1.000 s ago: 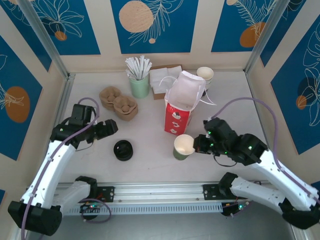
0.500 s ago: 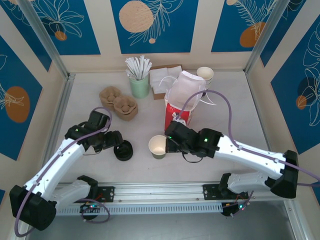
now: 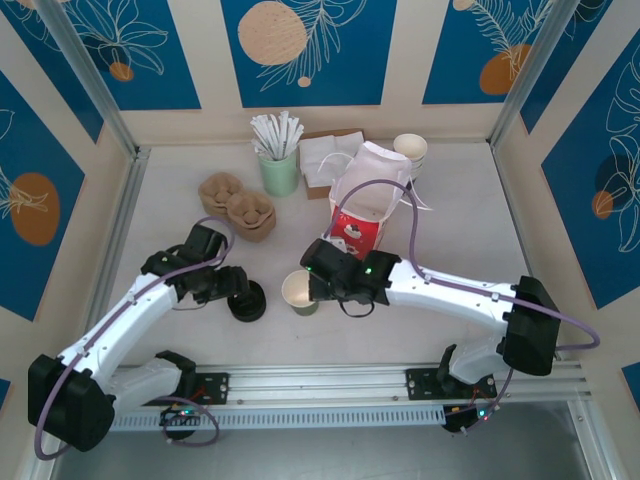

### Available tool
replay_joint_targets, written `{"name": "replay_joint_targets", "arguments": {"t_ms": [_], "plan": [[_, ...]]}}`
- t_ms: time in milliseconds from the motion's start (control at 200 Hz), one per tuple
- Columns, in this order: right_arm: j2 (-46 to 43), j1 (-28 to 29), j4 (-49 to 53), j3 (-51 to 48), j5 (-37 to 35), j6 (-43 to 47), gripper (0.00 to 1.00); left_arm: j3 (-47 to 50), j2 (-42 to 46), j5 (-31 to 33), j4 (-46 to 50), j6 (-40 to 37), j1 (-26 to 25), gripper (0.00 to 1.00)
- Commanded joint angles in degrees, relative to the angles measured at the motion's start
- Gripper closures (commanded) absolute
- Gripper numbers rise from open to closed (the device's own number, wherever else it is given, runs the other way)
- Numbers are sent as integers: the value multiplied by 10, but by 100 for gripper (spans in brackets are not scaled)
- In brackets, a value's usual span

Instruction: Pack the takeout coffee

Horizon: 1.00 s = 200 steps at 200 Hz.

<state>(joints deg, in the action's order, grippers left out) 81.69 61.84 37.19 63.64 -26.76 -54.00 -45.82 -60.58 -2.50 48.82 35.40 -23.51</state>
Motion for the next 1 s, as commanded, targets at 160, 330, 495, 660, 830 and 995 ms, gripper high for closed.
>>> {"name": "replay_joint_targets", "arguments": {"t_ms": [160, 330, 495, 660, 830, 995], "plan": [[16, -21, -62, 0, 15, 11, 100, 17, -5, -16, -20, -34, -9, 39], [28, -30, -69, -4, 23, 11, 100, 21, -15, -17, -30, -44, -12, 39], [30, -33, -73, -12, 27, 5, 100, 18, -33, -4, -31, -57, -20, 42], [27, -36, -74, -24, 27, -1, 100, 15, -51, 16, -31, -61, -30, 45], [26, -37, -74, -31, 30, -4, 97, 12, -60, 32, -29, -60, -38, 46], [22, -35, -75, -39, 30, -6, 90, 6, -69, 49, -23, -59, -42, 51]]}}
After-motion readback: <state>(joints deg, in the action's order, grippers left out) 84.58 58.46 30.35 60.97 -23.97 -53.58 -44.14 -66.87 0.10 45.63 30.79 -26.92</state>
